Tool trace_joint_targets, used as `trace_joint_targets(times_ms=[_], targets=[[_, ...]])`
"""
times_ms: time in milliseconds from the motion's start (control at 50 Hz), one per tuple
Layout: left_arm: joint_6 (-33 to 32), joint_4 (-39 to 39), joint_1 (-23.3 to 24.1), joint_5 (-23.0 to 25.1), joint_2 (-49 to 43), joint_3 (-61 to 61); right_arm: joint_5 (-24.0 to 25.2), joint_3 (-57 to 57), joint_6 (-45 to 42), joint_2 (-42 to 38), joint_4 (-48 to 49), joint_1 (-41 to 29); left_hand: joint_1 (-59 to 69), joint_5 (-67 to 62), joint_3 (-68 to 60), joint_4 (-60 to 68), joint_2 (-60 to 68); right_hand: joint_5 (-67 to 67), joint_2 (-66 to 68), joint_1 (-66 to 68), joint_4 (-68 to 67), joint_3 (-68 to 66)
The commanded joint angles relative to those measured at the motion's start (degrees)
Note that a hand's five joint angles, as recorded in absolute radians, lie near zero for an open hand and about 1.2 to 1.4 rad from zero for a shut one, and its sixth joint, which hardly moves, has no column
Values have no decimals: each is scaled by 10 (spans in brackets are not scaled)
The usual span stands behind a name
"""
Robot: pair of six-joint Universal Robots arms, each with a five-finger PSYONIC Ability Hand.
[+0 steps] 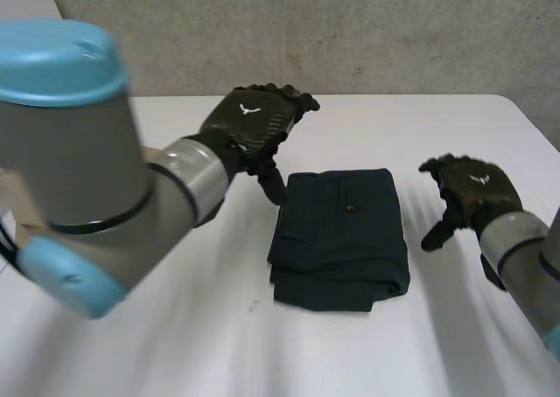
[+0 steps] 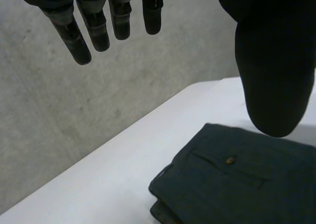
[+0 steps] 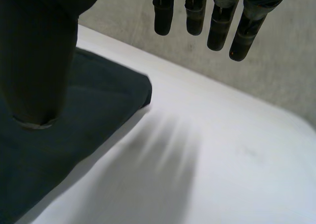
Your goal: Fold the laundry.
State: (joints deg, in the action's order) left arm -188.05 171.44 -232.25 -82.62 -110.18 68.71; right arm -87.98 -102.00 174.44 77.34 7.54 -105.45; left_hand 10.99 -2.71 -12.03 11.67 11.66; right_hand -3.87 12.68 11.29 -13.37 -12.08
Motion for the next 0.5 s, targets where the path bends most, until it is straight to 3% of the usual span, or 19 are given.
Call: trace_joint_targets(times_ms=[20, 180, 500], targets=[[2, 1, -46, 92, 78, 82, 35, -56, 64, -8, -2, 6, 6, 12, 5, -1, -1, 39, -27, -13, 34, 21], [2, 2, -60, 110, 94, 121, 106, -56, 135, -75, 5, 8, 6, 12, 5, -1, -1, 39, -27, -13, 34, 21], [4, 6, -57, 111, 88, 135, 104, 12, 143, -156, 41, 2, 6, 12, 5, -1, -1, -71, 83, 97, -76, -89]])
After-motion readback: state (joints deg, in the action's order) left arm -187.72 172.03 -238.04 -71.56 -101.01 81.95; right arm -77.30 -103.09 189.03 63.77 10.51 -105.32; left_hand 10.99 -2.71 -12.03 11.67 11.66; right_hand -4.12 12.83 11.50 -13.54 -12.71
